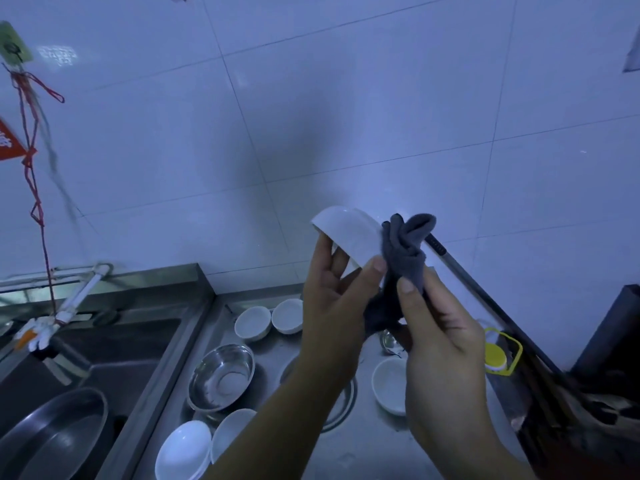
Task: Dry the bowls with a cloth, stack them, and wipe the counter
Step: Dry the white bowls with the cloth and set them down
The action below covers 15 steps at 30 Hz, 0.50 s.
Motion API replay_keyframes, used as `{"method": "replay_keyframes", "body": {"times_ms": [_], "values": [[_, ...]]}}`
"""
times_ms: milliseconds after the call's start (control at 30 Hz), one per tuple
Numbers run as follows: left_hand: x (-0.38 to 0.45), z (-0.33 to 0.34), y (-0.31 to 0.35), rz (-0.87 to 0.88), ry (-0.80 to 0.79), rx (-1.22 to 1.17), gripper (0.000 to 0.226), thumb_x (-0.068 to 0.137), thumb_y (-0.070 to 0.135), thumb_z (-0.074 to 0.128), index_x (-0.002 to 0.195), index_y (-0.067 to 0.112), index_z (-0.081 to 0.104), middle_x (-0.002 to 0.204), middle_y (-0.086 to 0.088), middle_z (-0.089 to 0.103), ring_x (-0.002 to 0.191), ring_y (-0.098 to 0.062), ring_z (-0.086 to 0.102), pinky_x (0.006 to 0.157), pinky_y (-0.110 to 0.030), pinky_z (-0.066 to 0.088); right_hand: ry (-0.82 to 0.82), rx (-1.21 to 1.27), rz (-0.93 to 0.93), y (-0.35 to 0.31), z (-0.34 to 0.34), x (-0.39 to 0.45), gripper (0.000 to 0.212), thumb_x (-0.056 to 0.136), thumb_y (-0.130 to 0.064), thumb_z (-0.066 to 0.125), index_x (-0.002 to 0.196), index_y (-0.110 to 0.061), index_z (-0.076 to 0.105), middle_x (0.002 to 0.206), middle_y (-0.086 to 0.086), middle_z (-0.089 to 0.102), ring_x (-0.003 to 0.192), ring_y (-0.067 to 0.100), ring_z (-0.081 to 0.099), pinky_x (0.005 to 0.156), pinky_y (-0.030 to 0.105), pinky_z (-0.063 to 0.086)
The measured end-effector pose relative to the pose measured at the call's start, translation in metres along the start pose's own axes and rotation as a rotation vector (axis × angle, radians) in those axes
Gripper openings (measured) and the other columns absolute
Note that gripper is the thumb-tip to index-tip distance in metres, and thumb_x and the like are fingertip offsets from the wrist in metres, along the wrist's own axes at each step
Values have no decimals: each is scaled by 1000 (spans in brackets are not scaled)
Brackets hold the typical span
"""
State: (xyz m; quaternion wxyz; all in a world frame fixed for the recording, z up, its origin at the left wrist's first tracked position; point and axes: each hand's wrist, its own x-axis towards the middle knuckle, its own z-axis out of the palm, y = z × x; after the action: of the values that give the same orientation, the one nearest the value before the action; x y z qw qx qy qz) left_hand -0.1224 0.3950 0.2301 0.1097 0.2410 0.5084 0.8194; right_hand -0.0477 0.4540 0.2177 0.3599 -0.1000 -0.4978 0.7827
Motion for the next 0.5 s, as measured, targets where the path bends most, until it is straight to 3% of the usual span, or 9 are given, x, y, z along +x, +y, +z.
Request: {"method": "replay_keyframes", "body": {"times_ms": [133, 233, 333, 433, 500], "values": [[-1, -1, -2, 35, -59, 101, 51, 99, -8, 53, 144, 16, 47, 133, -9, 67, 114, -32, 69, 96, -44, 57, 57, 124, 62, -2, 1, -2, 31, 99, -7, 52, 113, -26, 72, 100, -4, 79, 95, 12, 74, 83, 30, 60], [-5, -3, 0, -10, -81, 140, 50, 98, -8, 55, 140, 19, 52, 127, -7, 71, 112, -27, 70, 89, -36, 59, 81, 98, 99, 5, -5, 2, 30, 100, -7, 51, 108, -26, 73, 99, -3, 79, 95, 13, 75, 81, 31, 61], [-10, -7, -1, -81, -82, 133, 50, 94, -7, 61, 136, 20, 57, 120, -6, 74, 106, -21, 73, 81, -28, 58, 82, 58, 169, 8, -20, 17, 27, 100, -10, 52, 103, -22, 76, 98, 5, 79, 96, 22, 74, 78, 34, 61], [-11, -13, 0, -166, -170, 140, 53, 88, 3, 67, 137, 21, 59, 121, -9, 73, 107, -26, 72, 83, -37, 60, -4, -76, 173, 2, -41, 31, 26, 100, -12, 54, 102, -21, 78, 96, 13, 77, 95, 36, 72, 81, 47, 59], [-12, -16, 2, -219, -219, 118, 52, 87, 5, 66, 136, 21, 61, 122, -12, 72, 107, -30, 71, 83, -40, 60, -64, -127, 129, -2, -50, 35, 28, 100, -11, 54, 100, -23, 79, 93, 27, 71, 79, 36, 66, 70, 45, 53]]}}
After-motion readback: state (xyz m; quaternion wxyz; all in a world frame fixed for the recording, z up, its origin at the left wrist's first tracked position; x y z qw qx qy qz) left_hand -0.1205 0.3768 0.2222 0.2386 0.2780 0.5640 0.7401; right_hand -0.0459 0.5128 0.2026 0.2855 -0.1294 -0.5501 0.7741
